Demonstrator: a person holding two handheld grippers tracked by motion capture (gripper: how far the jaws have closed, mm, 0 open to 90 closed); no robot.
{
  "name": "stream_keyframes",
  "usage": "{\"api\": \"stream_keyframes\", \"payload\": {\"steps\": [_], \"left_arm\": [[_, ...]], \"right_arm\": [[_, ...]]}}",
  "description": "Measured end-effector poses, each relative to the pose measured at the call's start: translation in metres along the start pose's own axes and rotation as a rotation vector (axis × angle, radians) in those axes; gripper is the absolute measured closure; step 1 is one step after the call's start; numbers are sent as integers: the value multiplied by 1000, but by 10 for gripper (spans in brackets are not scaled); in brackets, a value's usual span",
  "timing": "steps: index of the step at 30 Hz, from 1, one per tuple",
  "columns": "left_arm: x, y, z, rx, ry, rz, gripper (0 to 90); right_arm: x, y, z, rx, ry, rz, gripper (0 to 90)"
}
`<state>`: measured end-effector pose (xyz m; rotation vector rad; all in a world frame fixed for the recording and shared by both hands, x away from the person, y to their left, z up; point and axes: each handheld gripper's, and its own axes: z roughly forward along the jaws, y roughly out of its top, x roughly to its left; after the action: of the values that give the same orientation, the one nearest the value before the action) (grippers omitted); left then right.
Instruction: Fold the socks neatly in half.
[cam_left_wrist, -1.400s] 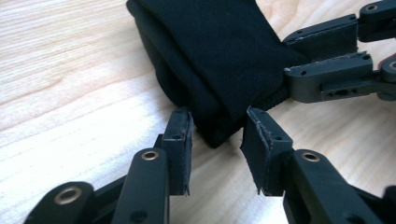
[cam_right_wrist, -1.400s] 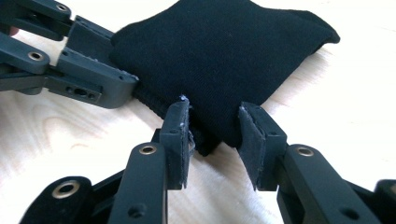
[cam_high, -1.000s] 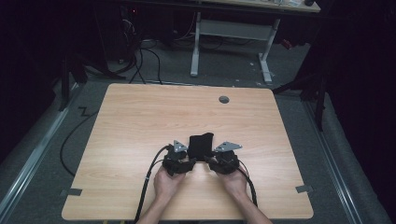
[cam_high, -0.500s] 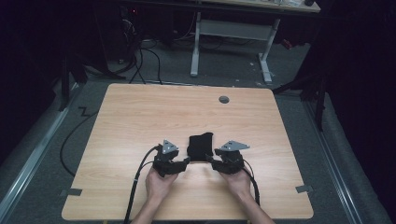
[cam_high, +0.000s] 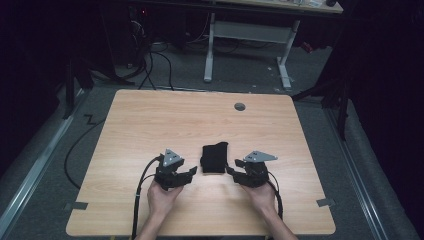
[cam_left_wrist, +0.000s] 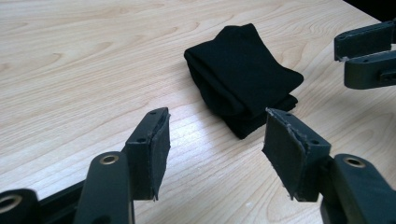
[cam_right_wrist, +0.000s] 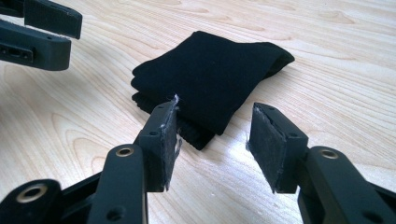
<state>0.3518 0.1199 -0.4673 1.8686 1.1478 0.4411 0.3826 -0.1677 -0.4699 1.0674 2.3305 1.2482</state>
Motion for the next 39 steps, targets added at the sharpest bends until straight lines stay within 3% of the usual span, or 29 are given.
{"api": "stream_keyframes", "payload": {"steps": [8, 11, 15, 20, 24, 29, 34, 39], "left_arm": [[3, 1, -10, -26, -11, -24, 410], [2, 1, -17, -24, -7, -5, 408], [6, -2, -26, -47, -2, -2, 437], [10, -4, -33, -68, -4, -22, 436], [12, -5, -36, -73, 4, -9, 435], [17, -7, -44, -94, 12, -27, 434], [25, -12, -52, -94, 35, -34, 433], [35, -16, -60, -118, 51, -70, 439]], "right_arm": [[-5, -1, -11, -24, 5, 19, 518], [-9, -1, -16, -34, 5, 43, 521], [-10, -1, -28, -82, -4, 33, 532], [-15, 0, -37, -79, -15, 21, 533], [-22, -5, -46, -98, -28, 29, 532], [-28, -11, -54, -108, -38, 50, 531], [-34, -15, -62, -99, -50, 42, 528], [-40, -18, -69, -102, -42, 80, 533]]}}
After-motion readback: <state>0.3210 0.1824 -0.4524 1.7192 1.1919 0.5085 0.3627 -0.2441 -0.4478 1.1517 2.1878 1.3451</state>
